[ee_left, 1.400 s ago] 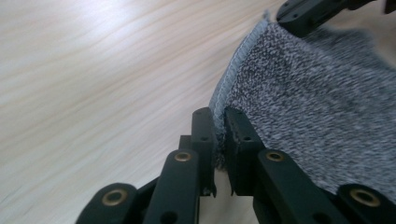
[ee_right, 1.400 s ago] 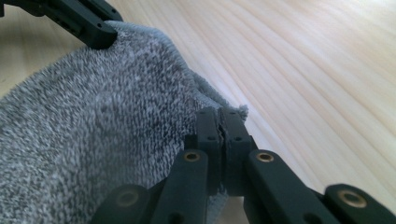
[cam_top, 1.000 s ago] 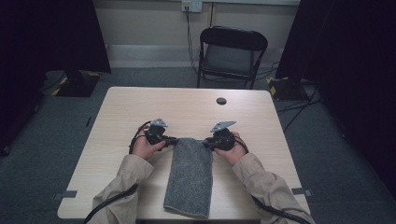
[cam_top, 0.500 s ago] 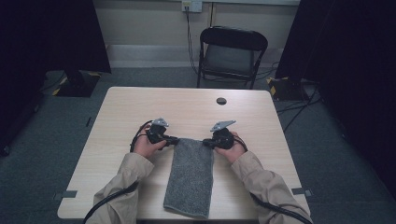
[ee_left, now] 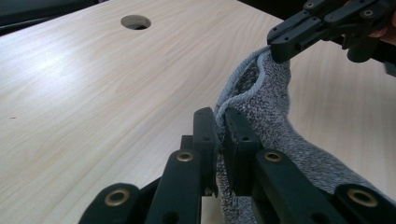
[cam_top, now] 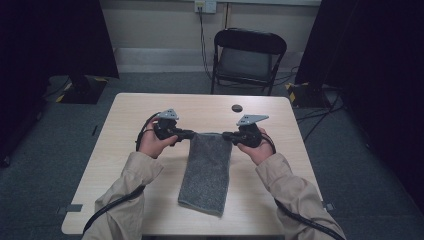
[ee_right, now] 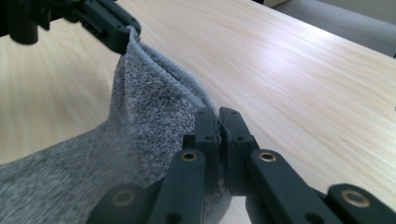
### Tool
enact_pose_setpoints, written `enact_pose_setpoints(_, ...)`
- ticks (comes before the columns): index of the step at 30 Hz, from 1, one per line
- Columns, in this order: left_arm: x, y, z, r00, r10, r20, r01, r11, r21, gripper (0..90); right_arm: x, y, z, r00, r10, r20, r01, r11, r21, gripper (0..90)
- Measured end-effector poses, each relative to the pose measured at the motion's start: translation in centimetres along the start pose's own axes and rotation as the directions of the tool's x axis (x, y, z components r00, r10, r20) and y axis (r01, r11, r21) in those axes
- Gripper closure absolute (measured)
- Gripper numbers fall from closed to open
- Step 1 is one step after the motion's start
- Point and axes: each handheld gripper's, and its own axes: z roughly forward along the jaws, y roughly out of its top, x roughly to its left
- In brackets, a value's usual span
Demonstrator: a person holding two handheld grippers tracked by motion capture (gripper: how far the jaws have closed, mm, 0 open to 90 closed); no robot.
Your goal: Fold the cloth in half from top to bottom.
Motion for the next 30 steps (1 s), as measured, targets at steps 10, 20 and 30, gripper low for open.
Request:
enact_pose_setpoints(10, 1.9, 3.1, 0.4, 0.9987, -0.030, -0.041, 0.027, 0.9964, -0.080, 85.4, -2.3, 2.9, 0.1, 0.9965, -0.002, 0.083, 0.003, 1.000, -0.013, 87.5)
enact_pose_setpoints(20, -0.3, 0.8, -1.8, 0.9998, 0.017, 0.009, -0.017, 0.9998, -0.013, 85.4, 0.6, 1.3, -0.9, 0.9997, -0.025, -0.005, 0.025, 1.000, -0.012, 87.4)
enact_pose_setpoints(30, -3.6, -3.5, -1.8, 0.9975, -0.007, 0.070, 0.003, 0.9985, 0.055, 85.4, 4.3, -2.7, -1.9, 0.9980, 0.002, -0.063, -0.001, 1.000, 0.022, 87.1)
